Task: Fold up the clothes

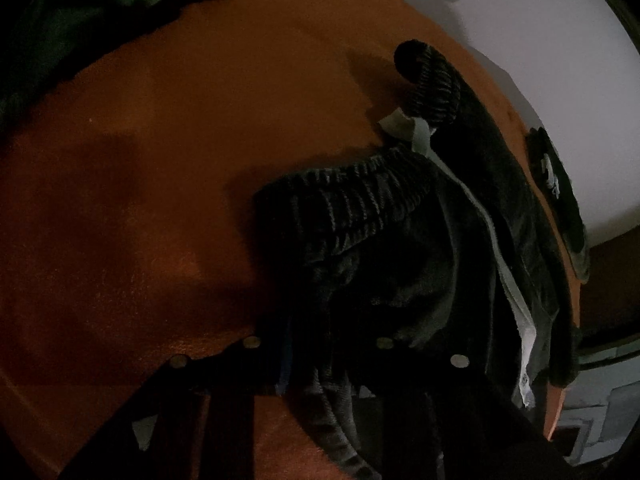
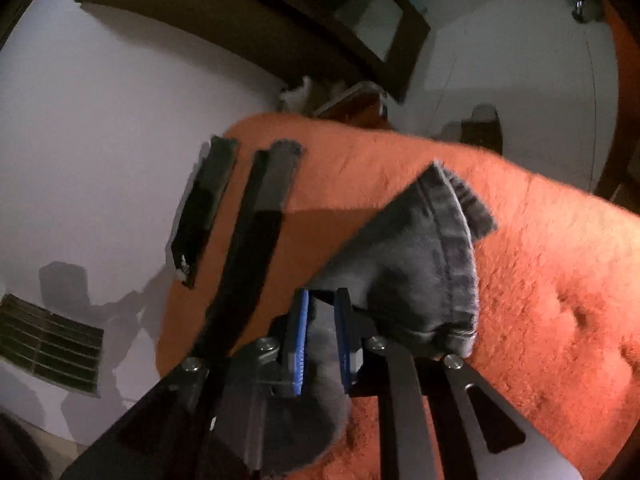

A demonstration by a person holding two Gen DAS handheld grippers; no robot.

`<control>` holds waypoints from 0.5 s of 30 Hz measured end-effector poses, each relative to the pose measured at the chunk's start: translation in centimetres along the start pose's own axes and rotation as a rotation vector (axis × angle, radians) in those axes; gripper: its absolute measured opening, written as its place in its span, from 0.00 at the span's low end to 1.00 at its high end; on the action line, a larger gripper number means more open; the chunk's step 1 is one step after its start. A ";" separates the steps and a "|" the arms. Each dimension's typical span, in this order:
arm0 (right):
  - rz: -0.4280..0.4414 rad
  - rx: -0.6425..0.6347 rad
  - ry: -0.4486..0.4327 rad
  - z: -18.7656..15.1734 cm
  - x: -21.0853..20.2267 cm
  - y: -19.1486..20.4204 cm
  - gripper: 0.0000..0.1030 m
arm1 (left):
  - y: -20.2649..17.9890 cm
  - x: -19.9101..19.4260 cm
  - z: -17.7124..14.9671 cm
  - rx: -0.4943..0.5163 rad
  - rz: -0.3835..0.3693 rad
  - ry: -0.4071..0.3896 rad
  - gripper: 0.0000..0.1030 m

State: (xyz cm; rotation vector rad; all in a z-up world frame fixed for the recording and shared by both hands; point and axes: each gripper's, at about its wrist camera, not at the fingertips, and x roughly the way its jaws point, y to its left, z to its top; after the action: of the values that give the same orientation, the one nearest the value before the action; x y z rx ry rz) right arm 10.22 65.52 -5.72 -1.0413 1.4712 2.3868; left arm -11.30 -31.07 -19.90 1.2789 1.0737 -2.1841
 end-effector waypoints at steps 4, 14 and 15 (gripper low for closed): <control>-0.131 0.079 0.090 -1.5 0.9 -3.7 0.71 | 0.9 0.0 0.3 -0.066 -0.028 0.031 0.38; -0.164 0.249 0.007 0.3 2.1 -11.7 0.76 | 2.0 0.0 0.5 -0.026 -0.028 0.026 0.41; -0.175 0.222 0.015 0.7 2.7 -11.6 0.76 | 2.2 0.0 0.6 -0.026 -0.032 0.027 0.42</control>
State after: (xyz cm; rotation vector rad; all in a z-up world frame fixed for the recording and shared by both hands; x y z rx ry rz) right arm 13.21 71.37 -15.72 -1.0865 1.5384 2.0486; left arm -10.21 -32.88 -20.68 1.2915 1.1368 -2.1746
